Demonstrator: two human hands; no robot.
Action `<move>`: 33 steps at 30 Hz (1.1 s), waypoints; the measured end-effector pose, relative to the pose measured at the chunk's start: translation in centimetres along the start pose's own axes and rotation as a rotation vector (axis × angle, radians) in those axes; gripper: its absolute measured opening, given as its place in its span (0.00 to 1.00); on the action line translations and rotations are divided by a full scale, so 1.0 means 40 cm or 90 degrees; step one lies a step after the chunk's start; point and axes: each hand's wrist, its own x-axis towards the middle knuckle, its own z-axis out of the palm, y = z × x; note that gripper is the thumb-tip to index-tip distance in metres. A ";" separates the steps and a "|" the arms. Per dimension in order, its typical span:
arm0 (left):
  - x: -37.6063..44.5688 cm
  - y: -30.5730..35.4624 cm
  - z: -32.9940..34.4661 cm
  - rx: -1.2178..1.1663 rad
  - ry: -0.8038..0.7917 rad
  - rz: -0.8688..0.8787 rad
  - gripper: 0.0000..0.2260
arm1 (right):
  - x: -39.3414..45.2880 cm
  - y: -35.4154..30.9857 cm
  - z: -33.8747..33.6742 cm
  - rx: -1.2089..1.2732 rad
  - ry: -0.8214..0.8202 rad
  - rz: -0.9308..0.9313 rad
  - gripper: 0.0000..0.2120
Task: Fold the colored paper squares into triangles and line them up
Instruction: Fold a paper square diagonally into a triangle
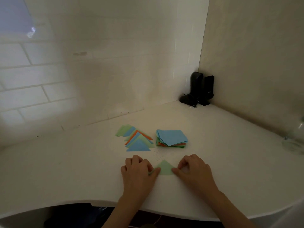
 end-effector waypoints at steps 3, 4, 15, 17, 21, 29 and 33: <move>0.000 -0.015 -0.012 -0.023 -0.015 -0.006 0.12 | 0.005 0.010 -0.011 0.032 -0.024 -0.013 0.13; 0.000 -0.020 -0.016 -0.030 -0.011 -0.008 0.10 | 0.005 0.012 -0.013 0.037 -0.028 -0.013 0.13; -0.026 0.041 -0.002 -0.140 0.065 0.111 0.10 | -0.009 0.004 -0.004 0.028 -0.009 -0.014 0.12; -0.023 0.069 0.002 -0.102 0.042 0.085 0.14 | -0.011 0.003 -0.004 0.021 -0.005 -0.018 0.12; 0.000 0.093 -0.003 -0.132 -0.027 0.030 0.18 | -0.012 0.003 0.000 0.011 0.001 -0.018 0.12; 0.016 0.044 0.005 -0.265 0.003 0.069 0.11 | 0.017 0.003 -0.006 0.023 -0.021 -0.044 0.11; 0.049 -0.017 -0.008 -0.208 0.064 0.047 0.10 | 0.053 -0.001 0.006 0.023 0.103 -0.077 0.07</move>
